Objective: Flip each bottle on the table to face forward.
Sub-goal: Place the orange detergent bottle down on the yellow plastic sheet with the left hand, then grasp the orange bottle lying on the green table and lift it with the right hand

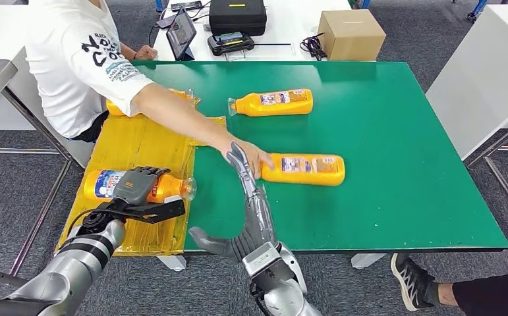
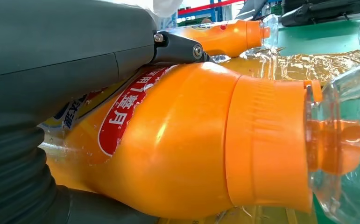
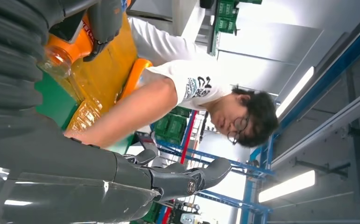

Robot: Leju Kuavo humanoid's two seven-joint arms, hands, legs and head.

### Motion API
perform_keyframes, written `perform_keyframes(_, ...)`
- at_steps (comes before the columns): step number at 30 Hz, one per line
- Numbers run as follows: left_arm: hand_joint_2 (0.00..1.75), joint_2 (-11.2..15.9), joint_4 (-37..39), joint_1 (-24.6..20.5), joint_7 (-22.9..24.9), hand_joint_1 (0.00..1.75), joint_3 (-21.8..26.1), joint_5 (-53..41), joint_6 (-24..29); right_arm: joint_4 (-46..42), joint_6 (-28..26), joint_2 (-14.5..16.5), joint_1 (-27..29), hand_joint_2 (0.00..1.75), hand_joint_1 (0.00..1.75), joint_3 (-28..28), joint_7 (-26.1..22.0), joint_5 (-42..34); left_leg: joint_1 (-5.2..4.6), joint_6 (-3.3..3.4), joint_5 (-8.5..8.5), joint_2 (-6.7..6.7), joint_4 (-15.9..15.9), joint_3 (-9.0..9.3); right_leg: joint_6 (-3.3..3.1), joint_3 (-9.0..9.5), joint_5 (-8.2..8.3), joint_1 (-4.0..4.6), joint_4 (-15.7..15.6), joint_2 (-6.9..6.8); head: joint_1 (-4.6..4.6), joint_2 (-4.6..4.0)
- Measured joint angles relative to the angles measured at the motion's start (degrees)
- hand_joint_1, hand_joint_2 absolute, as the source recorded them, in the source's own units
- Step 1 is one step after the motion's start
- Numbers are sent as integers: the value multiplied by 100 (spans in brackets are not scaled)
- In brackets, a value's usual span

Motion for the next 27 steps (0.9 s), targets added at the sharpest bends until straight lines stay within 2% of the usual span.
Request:
perform_keyframes(1,175,1,11,-5,-7,43,-1,-2,-52,7,17,0,-1,175,0,1,1,-3,0,0,0,0,0,0,0,0,0,0,0,0,0,0)
perform_keyframes(2,175,4,21,-13,-23,7,-2,-1,-121,14,40,0,-3,175,0,2,2,-7,0,0,0,0,0,0,0,1,0,0,0,0,0,0)
perform_keyframes(3,175,9,30,-23,-62,0,-2,13,-205,24,68,0,-5,175,0,4,6,-11,0,0,0,0,0,1,0,1,0,0,0,0,0,0)
perform_keyframes(9,175,56,57,-106,-579,0,34,412,-1169,130,227,0,-17,175,0,18,7,-50,0,0,-1,-5,-2,14,0,21,-2,-1,-1,-3,-1,0)
perform_keyframes(13,0,95,58,-145,-741,0,90,705,-1724,230,282,0,-43,175,0,42,-15,-89,-2,-1,-3,-11,-3,35,-4,44,-6,-2,-3,-5,0,0)
perform_keyframes(16,0,125,58,-160,-814,0,150,956,-2063,302,294,0,-59,175,0,51,-23,-104,-1,-3,-5,-14,-4,55,-9,63,-10,-1,-4,-5,-1,0)
perform_keyframes(21,0,153,58,-162,-887,0,251,1167,-2278,389,304,2,-74,175,0,60,-27,-113,-1,-4,-4,-13,-5,76,-10,84,-8,-1,-3,-5,-1,0)
perform_keyframes(27,0,205,51,-135,-1218,0,442,1763,-2795,489,350,3,-103,175,0,101,-28,-121,0,-4,-4,-13,-5,86,-9,92,-8,-1,-3,-5,-1,0)
